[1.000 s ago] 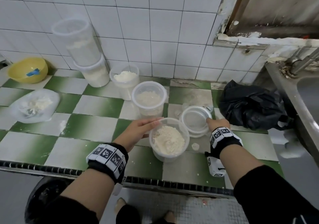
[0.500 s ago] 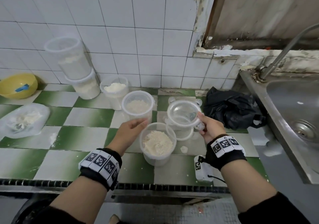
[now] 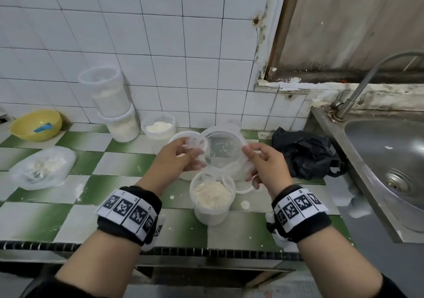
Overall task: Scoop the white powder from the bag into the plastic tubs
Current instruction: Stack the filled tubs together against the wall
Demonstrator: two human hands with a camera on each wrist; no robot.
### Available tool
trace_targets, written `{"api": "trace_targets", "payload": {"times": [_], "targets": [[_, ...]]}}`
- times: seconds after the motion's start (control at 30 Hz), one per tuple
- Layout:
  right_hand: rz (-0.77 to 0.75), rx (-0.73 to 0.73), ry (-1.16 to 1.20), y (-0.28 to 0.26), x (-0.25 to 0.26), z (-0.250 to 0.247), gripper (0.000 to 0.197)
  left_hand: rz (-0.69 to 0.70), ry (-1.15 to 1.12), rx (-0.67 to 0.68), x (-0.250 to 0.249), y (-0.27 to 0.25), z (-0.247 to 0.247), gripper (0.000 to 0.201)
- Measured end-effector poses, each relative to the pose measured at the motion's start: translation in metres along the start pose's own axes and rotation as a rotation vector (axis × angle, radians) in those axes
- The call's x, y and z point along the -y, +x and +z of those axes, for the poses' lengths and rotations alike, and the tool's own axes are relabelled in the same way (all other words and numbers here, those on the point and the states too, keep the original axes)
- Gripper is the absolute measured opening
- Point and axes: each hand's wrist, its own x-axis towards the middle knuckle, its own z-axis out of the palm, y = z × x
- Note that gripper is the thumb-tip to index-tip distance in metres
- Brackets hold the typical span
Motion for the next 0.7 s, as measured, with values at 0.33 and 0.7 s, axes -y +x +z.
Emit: {"api": "trace_targets", "payload": {"times": [0.33,0.7], "targets": [[0.090,0.033,0.145,-0.008,-0.034,0.009,0.016,-0.107,0.143,0.028,0.018,-0.019,-0.002,0.024],[0.008,-0.122,-0.227,-0.008,-0.078,0.024,0.018,-0.134,0.460,-0.141,0.062,-0.022,0.015,0.032]]}}
